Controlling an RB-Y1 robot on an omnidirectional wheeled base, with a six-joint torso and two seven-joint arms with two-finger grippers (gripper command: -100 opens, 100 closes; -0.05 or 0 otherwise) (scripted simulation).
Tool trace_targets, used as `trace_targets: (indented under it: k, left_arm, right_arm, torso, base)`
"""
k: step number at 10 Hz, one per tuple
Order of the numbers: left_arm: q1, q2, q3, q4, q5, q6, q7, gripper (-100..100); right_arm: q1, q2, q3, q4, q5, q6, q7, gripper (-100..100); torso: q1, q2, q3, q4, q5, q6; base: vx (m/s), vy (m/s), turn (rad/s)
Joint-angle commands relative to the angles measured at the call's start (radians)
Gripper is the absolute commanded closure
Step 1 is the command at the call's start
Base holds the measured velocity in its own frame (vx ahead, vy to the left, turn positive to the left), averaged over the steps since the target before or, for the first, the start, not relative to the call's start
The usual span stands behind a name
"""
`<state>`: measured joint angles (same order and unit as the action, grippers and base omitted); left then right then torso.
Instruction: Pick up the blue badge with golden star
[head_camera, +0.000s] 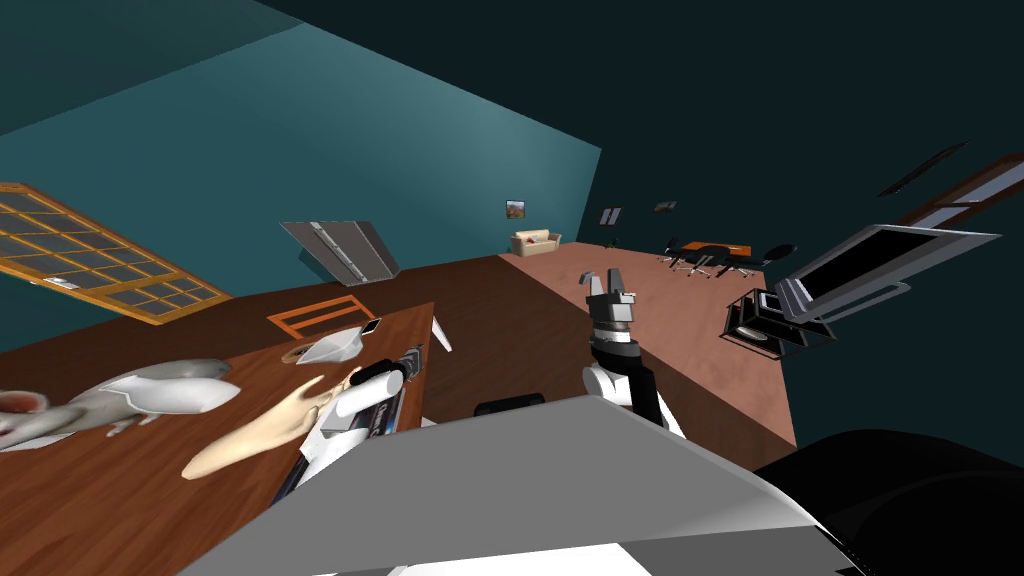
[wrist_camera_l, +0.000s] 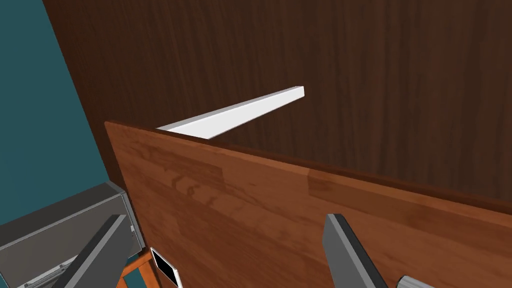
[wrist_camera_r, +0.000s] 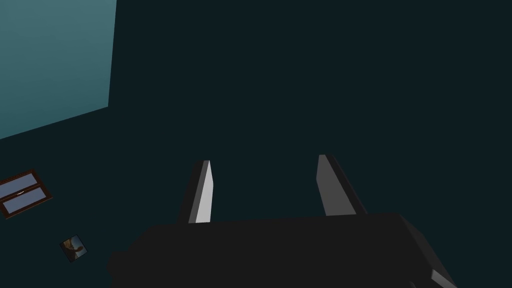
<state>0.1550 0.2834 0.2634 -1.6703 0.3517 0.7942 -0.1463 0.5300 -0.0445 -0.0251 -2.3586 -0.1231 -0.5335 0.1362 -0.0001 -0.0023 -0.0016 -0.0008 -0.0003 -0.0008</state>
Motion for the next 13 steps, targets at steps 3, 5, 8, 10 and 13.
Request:
trace_targets:
  k: [3,5,8,10,13]
  left_arm:
    - [-0.021,0.041,0.071,0.074,0.014,0.1,-0.038,-100]
    - [-0.029,0.06,0.105,0.107,0.019,0.16,-0.056,-100]
    - [-0.036,0.078,0.138,0.14,0.022,0.229,-0.073,-100]
    - [-0.041,0.095,0.17,0.171,0.025,0.275,-0.09,-100]
    - [-0.05,0.125,0.232,0.228,0.028,0.357,-0.121,-100]
  right_arm:
    - [0.0,0.0,0.0,0.0,0.0,0.0,0.0,0]
    - [0.0,0.0,0.0,0.0,0.0,0.0,0.0,0]
    - [0.0,0.0,0.0,0.0,0.0,0.0,0.0,0]
    - [0.0,0.0,0.0,0.0,0.0,0.0,0.0,0]
    - [0.0,0.0,0.0,0.0,0.0,0.0,0.0,0]
  torso:
    - [0.001,0.001,0.001,0.0,0.0,0.0]
    - [0.001,0.001,0.001,0.0,0.0,0.0]
    - [0.002,0.001,0.001,0.0,0.0,0.0]
    - [0.001,0.001,0.001,0.0,0.0,0.0]
    - [0.002,0.002,0.001,0.0,0.001,0.0]
  base:
    - [0.053,0.002,-0.002]
    - [0.049,0.012,0.005]
    - [0.048,0.017,0.01]
    - [0.048,0.013,0.012]
    - [0.035,0.024,0.017]
